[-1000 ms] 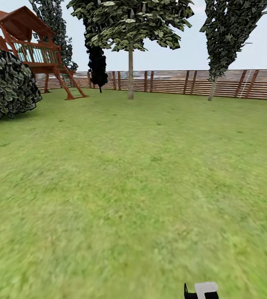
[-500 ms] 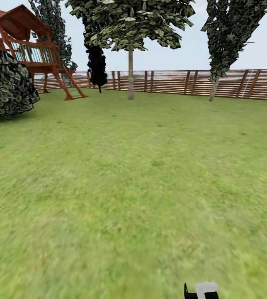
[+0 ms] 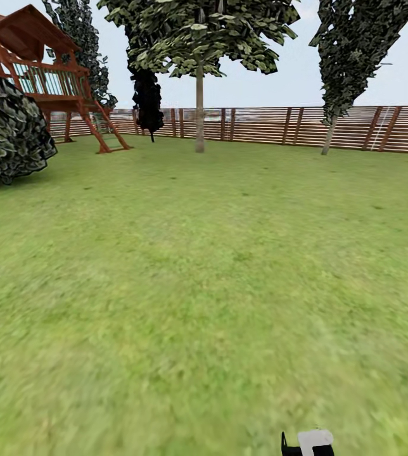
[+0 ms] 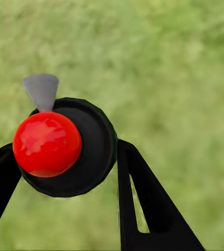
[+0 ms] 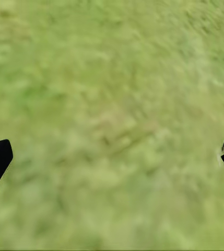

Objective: In the garden, pick up the pesticide atomizer on the floor and spray pesticide onto both trees until each tree trunk is fully covered.

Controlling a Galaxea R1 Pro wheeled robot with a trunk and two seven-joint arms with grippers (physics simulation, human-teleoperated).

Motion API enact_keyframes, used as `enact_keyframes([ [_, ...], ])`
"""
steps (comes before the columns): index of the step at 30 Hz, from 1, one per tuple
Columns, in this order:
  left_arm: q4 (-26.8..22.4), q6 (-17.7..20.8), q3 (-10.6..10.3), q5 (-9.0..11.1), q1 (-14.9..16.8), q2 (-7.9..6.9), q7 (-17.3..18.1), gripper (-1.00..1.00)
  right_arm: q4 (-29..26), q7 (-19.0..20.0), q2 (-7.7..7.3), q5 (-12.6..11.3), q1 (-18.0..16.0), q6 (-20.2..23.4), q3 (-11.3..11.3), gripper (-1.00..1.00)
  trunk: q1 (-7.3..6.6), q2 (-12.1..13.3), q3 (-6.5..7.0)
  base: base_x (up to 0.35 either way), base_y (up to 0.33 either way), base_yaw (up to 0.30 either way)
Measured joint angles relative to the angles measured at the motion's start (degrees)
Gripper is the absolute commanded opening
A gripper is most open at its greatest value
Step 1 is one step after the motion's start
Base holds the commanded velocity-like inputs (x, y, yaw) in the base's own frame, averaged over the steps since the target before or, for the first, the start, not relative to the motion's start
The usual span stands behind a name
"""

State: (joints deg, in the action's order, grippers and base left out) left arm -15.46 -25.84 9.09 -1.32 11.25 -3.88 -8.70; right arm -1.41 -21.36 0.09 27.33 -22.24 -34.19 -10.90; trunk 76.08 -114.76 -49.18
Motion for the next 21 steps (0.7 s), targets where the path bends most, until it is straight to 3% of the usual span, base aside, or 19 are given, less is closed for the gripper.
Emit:
enact_keyframes([
  [21,0.0,0.12,0.12,0.09,0.0,-0.04,0.25,-1.0,0.0,0.0,0.0,0.0,0.0,0.0,0.0,1.0,0.0,0.0,0.0,0.339,0.0,0.0],
])
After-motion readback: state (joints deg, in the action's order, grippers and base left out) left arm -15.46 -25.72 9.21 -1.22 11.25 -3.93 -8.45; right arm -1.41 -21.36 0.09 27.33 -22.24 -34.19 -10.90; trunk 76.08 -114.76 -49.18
